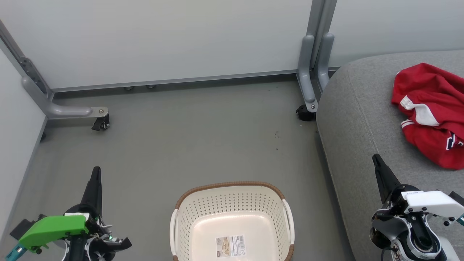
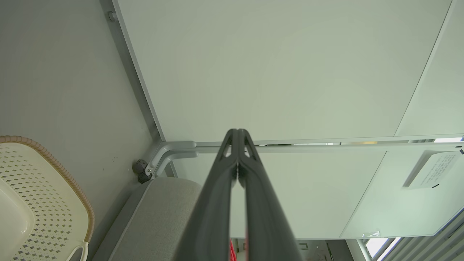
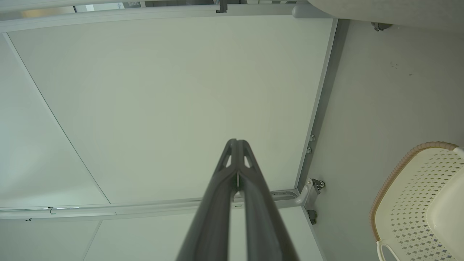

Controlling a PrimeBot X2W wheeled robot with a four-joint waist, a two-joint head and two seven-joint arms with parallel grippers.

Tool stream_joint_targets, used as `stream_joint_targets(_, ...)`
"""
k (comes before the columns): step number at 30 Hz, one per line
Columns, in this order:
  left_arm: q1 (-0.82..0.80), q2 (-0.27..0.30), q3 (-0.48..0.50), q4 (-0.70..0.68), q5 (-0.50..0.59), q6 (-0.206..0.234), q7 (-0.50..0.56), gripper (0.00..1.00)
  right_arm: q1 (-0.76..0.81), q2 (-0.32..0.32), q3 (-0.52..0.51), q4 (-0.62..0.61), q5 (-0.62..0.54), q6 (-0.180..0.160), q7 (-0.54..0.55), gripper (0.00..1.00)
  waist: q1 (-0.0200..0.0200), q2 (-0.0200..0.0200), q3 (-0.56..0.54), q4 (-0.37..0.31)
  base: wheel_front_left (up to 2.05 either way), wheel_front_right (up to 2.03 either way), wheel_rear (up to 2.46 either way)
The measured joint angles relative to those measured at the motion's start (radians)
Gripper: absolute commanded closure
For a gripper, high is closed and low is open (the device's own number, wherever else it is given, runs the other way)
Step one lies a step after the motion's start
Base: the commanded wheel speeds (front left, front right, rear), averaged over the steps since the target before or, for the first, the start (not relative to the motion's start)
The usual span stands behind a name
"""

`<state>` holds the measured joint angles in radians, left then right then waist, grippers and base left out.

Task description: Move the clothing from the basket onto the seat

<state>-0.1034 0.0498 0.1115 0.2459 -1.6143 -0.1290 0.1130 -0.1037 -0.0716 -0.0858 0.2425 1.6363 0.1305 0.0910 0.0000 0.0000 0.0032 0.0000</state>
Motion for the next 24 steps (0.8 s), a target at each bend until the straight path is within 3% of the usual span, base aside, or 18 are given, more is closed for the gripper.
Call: stream_joint_targets(24,0.000,0.000,0.001,0.000,0.000,0.000,0.000,1.00,0.000,0.004,-0.007,0.000,-0.004,0.000,0.006,1.00,0.0000,0.0000,0.000,0.000,0.00,0.00,0.00)
